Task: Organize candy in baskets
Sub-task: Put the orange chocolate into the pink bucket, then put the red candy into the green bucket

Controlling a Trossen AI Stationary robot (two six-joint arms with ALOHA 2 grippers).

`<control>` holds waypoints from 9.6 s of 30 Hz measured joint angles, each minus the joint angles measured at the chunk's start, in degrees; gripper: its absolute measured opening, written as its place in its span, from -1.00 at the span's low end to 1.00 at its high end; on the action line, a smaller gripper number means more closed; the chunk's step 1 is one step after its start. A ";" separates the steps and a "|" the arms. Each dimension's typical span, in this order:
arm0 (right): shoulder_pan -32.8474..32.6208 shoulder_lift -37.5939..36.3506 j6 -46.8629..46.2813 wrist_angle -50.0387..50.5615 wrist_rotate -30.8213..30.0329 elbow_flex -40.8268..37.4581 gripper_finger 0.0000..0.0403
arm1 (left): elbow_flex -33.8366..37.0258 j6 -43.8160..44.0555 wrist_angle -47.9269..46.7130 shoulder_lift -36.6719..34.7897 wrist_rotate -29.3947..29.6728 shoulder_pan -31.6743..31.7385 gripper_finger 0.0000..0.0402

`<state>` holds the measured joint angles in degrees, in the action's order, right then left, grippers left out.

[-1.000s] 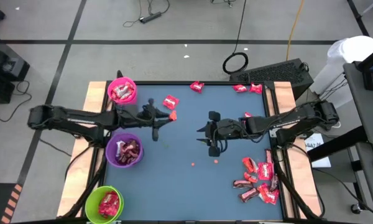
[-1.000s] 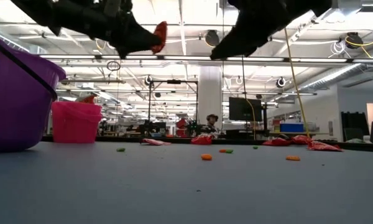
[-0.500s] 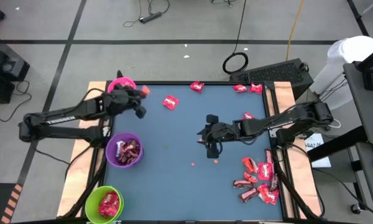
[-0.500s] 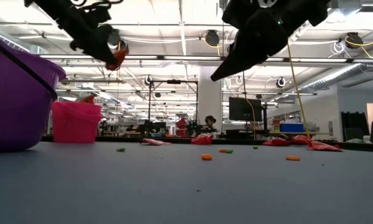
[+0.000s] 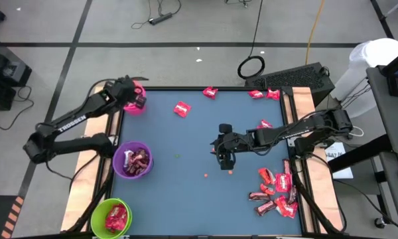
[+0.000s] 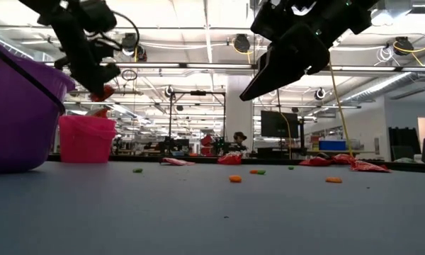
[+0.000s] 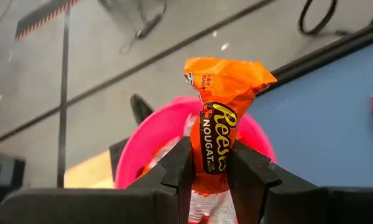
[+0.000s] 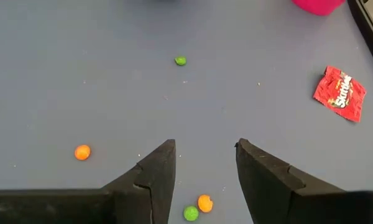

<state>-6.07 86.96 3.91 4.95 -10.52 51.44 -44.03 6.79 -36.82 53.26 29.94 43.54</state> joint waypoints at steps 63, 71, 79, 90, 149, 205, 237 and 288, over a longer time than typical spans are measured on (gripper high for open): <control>-6.32 -2.23 -35.04 40.66 13.94 7.05 0.20 | 5.40 -6.65 32.35 2.10 -24.40 -32.39 0.27; -14.05 -2.12 -57.79 53.50 17.87 3.37 0.15 | 8.20 -5.69 44.00 8.10 -24.27 -38.62 0.27; -19.89 -2.10 -74.73 54.05 26.19 -0.91 0.00 | 8.15 -7.61 46.35 11.89 -24.10 -40.71 0.27; -21.84 -2.08 -80.46 48.40 27.05 -7.24 -0.38 | 8.15 -7.57 46.21 11.88 -24.07 -40.69 0.27; -2.73 0.81 10.44 -23.02 -11.74 -1.18 -0.96 | 5.46 0.39 76.77 30.35 -28.64 -43.20 0.09; -0.31 -3.17 0.02 -2.05 -7.04 -1.18 -0.23 | -4.46 1.32 -9.21 4.49 -0.08 2.09 -0.64; -0.32 -3.17 -3.49 -1.38 -6.88 -1.18 -0.23 | -8.90 -4.72 -15.01 19.62 -4.27 6.02 -0.25; -10.16 -3.91 -15.25 -45.92 -6.19 -32.74 -0.23 | -16.22 -2.03 17.65 35.57 -31.43 -18.55 0.21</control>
<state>-16.23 83.05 -11.33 -40.97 -16.71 18.70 -60.25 4.77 -19.17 88.83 -1.49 24.99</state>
